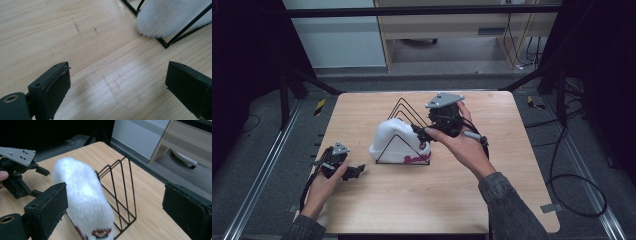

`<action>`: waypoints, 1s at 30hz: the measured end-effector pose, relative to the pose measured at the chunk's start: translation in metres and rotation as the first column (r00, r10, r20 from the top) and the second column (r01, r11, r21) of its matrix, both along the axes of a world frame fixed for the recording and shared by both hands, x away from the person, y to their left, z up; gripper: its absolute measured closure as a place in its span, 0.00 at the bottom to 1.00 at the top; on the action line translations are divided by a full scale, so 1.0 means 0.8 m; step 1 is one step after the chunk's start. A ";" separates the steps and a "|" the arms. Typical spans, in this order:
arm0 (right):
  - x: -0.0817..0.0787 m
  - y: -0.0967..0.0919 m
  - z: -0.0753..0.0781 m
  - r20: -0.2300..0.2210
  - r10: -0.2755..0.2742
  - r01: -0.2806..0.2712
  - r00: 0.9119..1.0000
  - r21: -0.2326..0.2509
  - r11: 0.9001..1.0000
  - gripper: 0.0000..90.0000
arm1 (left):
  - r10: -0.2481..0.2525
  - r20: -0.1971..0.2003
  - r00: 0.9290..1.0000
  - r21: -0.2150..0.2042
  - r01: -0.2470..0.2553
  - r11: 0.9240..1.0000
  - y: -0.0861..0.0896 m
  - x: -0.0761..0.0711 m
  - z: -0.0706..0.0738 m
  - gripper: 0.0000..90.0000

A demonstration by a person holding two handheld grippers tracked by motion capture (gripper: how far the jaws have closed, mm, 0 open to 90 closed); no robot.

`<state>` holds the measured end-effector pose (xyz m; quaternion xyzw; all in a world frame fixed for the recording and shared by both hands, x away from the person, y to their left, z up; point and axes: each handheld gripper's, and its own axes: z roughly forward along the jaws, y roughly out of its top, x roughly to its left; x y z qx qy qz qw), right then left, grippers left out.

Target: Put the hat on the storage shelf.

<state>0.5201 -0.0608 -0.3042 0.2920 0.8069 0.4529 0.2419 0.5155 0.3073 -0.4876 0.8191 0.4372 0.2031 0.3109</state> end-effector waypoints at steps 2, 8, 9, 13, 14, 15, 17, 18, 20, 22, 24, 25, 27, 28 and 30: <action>-0.002 -0.008 -0.003 0.001 -0.006 0.006 1.000 0.005 1.000 0.07 | -0.003 -0.004 1.000 0.000 0.003 1.000 0.002 -0.001 -0.002 0.06; -0.009 -0.040 -0.023 -0.016 -0.049 0.049 0.999 0.001 0.999 0.09 | -0.001 -0.027 1.000 0.004 0.001 1.000 0.004 -0.003 -0.015 0.05; -0.010 -0.046 -0.028 -0.019 -0.058 0.058 0.998 -0.007 0.998 0.10 | 0.001 -0.026 1.000 -0.009 -0.001 1.000 0.005 -0.003 -0.017 0.05; -0.016 -0.068 -0.047 -0.034 -0.091 0.091 0.995 -0.008 0.996 0.12 | 0.016 -0.015 1.000 -0.037 -0.016 0.999 0.008 -0.005 -0.021 0.04; -0.018 -0.074 -0.054 -0.041 -0.099 0.098 0.994 -0.009 0.995 0.12 | 0.017 -0.006 1.000 -0.042 -0.018 0.999 0.009 -0.006 -0.022 0.04; -0.019 -0.078 -0.060 -0.045 -0.105 0.104 0.994 -0.012 0.994 0.12 | 0.021 0.000 1.000 -0.048 -0.021 0.999 0.009 -0.007 -0.023 0.03; -0.022 -0.086 -0.073 -0.058 -0.118 0.117 0.991 -0.014 0.993 0.13 | 0.025 0.018 1.000 -0.052 -0.024 0.998 0.009 -0.009 -0.025 0.03; -0.024 -0.089 -0.079 -0.066 -0.122 0.121 0.990 -0.012 0.993 0.13 | 0.026 0.018 0.999 -0.052 -0.025 0.998 0.009 -0.009 -0.025 0.03; -0.028 -0.095 -0.091 -0.079 -0.127 0.126 0.989 -0.019 0.992 0.13 | 0.026 0.018 1.000 -0.052 -0.025 0.998 0.009 -0.009 -0.025 0.03; -0.030 -0.100 -0.101 -0.091 -0.135 0.133 0.987 -0.021 0.991 0.13 | 0.027 0.018 0.999 -0.052 -0.026 0.998 0.009 -0.010 -0.025 0.02; -0.032 -0.108 -0.114 -0.097 -0.144 0.143 0.985 -0.021 0.990 0.13 | 0.027 0.018 0.999 -0.051 -0.026 0.998 0.009 -0.010 -0.025 0.02; -0.033 -0.110 -0.118 -0.102 -0.150 0.149 0.983 -0.019 0.989 0.13 | 0.026 0.016 1.000 -0.049 -0.025 0.998 0.009 -0.011 -0.025 0.02; -0.035 -0.116 -0.129 -0.113 -0.156 0.155 0.981 -0.019 0.988 0.13 | 0.029 0.018 0.999 -0.052 -0.028 0.998 0.009 -0.011 -0.025 0.02; -0.037 -0.119 -0.137 -0.122 -0.162 0.161 0.979 -0.016 0.987 0.14 | 0.028 0.017 0.999 -0.052 -0.028 0.998 0.009 -0.012 -0.025 0.02; -0.041 -0.123 -0.148 -0.135 -0.164 0.163 0.977 -0.021 0.986 0.14 | 0.028 0.017 0.999 -0.051 -0.027 0.998 0.009 -0.011 -0.025 0.02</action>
